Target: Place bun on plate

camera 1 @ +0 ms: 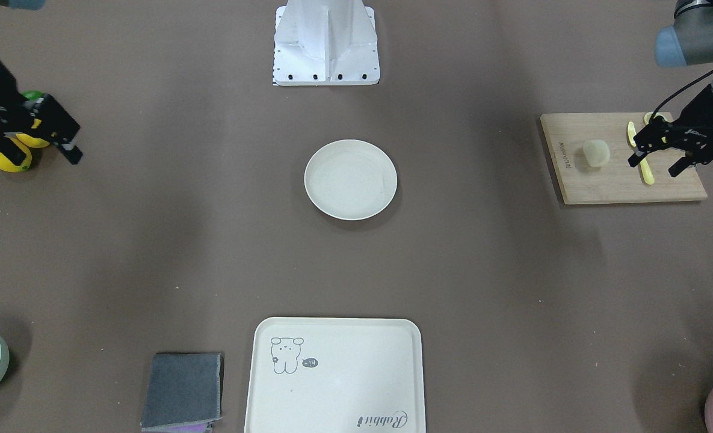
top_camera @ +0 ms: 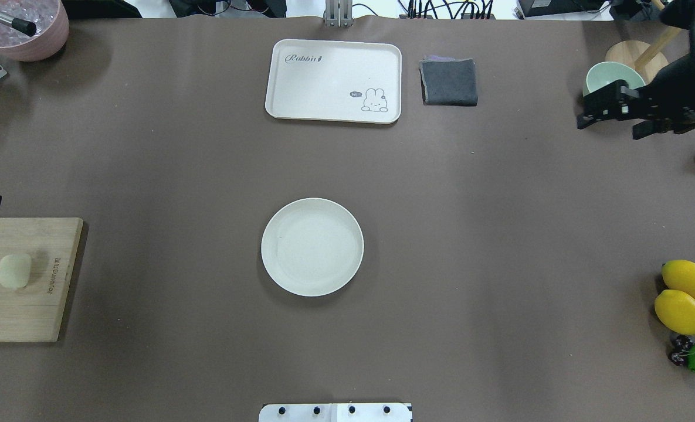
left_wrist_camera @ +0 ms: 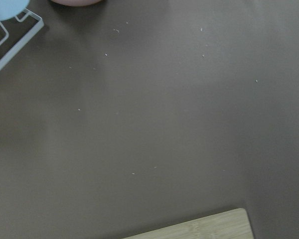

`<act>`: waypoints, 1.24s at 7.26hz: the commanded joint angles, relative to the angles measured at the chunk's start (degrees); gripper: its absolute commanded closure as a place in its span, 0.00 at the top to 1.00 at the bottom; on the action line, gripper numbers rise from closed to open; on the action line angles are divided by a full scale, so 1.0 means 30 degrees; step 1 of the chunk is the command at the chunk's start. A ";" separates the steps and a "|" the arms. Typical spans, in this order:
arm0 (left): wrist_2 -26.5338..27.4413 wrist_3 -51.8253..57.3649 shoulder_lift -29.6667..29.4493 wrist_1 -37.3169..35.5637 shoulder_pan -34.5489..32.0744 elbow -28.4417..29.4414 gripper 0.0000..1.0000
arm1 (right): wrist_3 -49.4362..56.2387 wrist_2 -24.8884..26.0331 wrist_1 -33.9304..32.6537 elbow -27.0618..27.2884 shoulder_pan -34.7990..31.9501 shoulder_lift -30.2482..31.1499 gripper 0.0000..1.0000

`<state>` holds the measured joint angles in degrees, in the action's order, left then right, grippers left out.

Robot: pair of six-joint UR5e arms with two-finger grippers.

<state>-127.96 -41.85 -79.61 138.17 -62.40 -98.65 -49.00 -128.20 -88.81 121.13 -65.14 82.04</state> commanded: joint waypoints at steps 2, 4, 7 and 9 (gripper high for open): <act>0.3947 -0.2251 0.0927 0.0000 0.4384 -0.0309 0.98 | 0.9831 -0.2763 -0.0046 -0.0936 -0.5225 0.4399 1.00; 0.3953 -0.2046 0.1661 0.0058 0.4830 -0.0338 0.98 | 1.3942 -0.2795 -0.0046 -0.1993 -0.6930 0.5958 1.00; 0.4098 -0.2104 0.1664 0.0058 0.5532 -0.0309 0.80 | 1.4749 -0.2563 0.0099 -0.2463 -0.7289 0.6665 1.00; 0.4099 -0.2163 0.1664 0.0058 0.5535 -0.0309 0.18 | 1.7079 -0.2474 0.0217 -0.3136 -0.7755 0.7190 1.00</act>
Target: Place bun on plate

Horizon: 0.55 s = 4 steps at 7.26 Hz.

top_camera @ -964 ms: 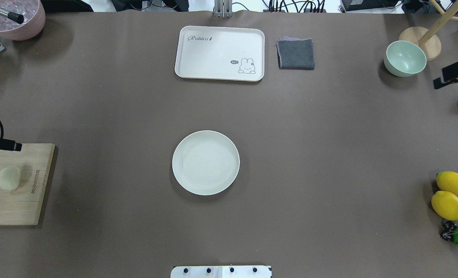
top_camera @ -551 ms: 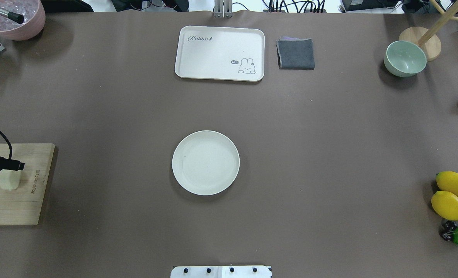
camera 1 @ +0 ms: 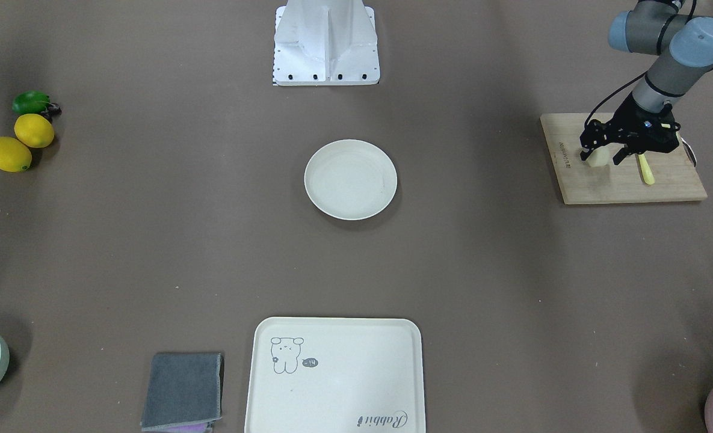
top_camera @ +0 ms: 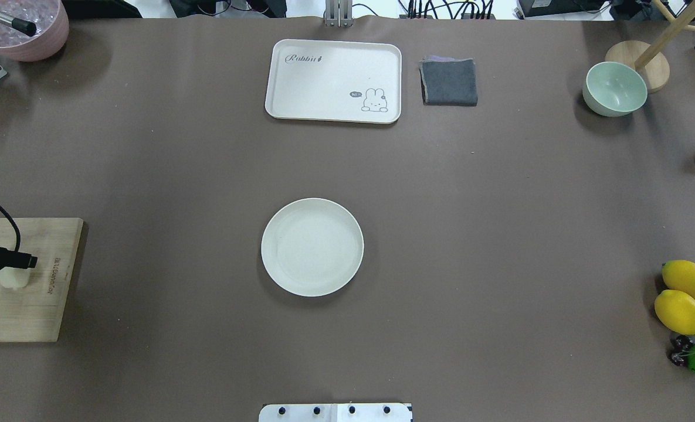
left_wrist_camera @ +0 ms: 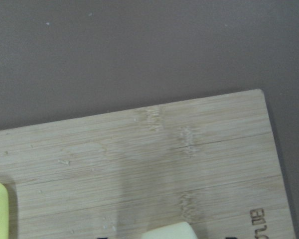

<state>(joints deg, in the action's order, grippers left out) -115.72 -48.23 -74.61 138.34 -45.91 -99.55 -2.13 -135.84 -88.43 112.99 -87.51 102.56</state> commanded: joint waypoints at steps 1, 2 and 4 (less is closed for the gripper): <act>0.0018 -0.0036 -0.0002 0.0000 0.0041 -0.0096 0.12 | 0.1818 0.0047 0.0093 -0.0486 -0.0565 0.0385 1.00; 0.0018 -0.0065 -0.0060 0.0000 0.0012 -0.0271 0.05 | 0.1822 0.0047 0.0093 -0.0516 -0.0626 0.0385 1.00; -0.1000 -0.0152 -0.0206 -0.0233 -0.0309 -0.1788 0.03 | 0.1822 0.0017 0.0093 -0.0487 -0.0801 0.0414 1.00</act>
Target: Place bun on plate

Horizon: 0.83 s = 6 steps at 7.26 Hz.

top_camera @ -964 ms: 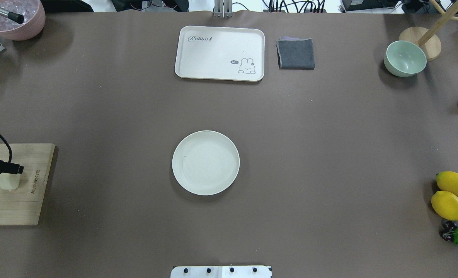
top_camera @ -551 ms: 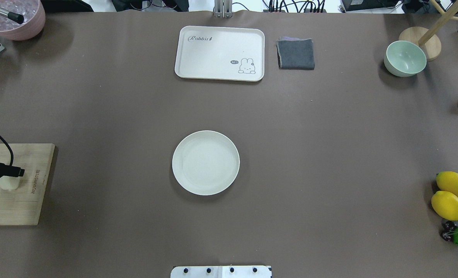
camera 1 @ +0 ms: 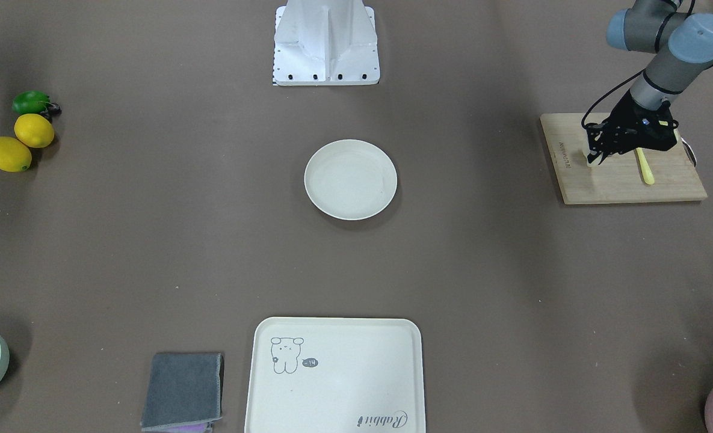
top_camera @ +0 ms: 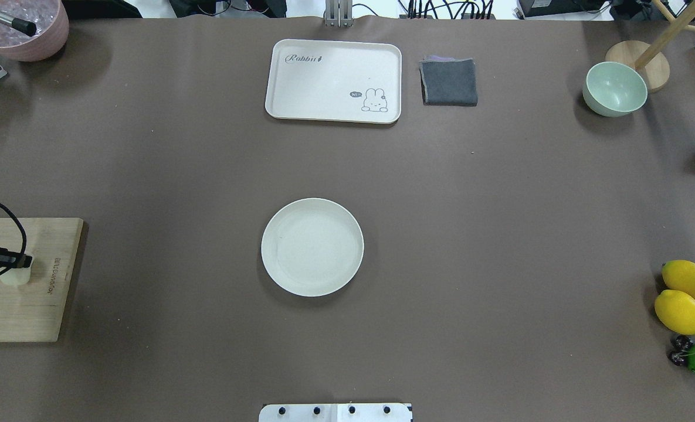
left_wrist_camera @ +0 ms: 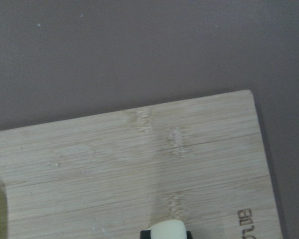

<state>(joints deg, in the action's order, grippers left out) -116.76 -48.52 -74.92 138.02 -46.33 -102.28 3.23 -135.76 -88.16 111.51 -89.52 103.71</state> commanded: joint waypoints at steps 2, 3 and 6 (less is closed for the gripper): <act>-0.1712 -0.1248 -0.1996 -0.0389 -0.0200 -0.1238 0.03 | 0.0038 -0.0069 0.0031 0.0036 -0.0334 0.0203 1.00; -0.1716 -0.3724 -0.3923 -0.0537 -0.0055 -0.0977 0.03 | 0.0067 -0.0098 0.0031 0.0036 -0.0451 0.0234 1.00; -0.0175 -0.8683 -1.0310 -0.4773 0.2627 -0.0975 0.03 | 0.0125 -0.0012 0.0060 0.0036 -0.0598 0.0933 1.00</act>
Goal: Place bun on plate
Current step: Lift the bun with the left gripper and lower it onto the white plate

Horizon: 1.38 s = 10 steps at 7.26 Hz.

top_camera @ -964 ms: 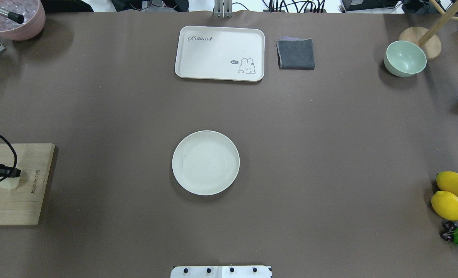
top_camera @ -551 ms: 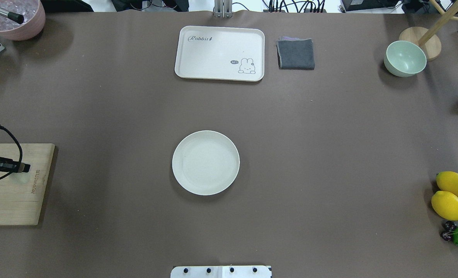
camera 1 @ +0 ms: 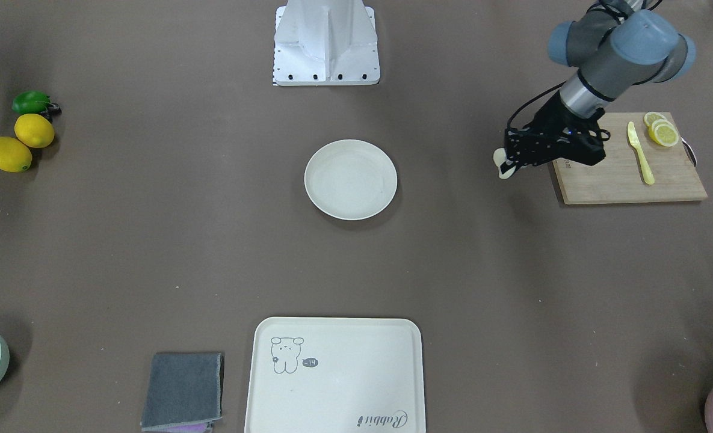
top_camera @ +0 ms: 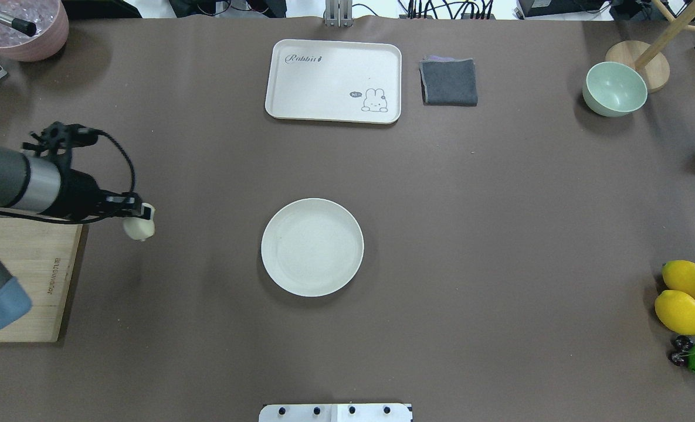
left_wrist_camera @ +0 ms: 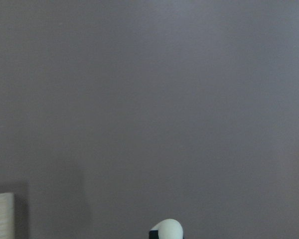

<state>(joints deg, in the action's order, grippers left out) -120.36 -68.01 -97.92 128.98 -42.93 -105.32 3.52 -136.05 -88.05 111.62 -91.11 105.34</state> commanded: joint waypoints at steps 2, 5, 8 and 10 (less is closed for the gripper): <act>0.4890 -0.4422 -0.7969 -0.5476 0.4718 0.1872 0.04 | 0.0027 0.0202 -0.0007 -0.0116 -0.0215 0.0893 1.00; 0.6400 -0.5163 -0.9810 -0.5493 0.5550 0.4458 0.04 | 0.0027 0.0203 -0.0007 -0.0262 -0.0333 0.0952 1.00; 0.7881 -0.5046 -0.9637 -0.5464 0.6422 0.4463 0.94 | -0.0002 0.0203 -0.0007 -0.0350 -0.0333 0.1011 1.00; 0.8423 -0.5045 -0.9549 -0.5608 0.6693 0.3242 0.98 | -0.0002 0.0203 0.0022 -0.0438 -0.0363 0.1011 1.00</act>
<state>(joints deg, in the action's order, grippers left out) -96.12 -83.17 -126.83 112.48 -23.29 -93.06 3.53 -135.44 -88.01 110.40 -92.17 108.36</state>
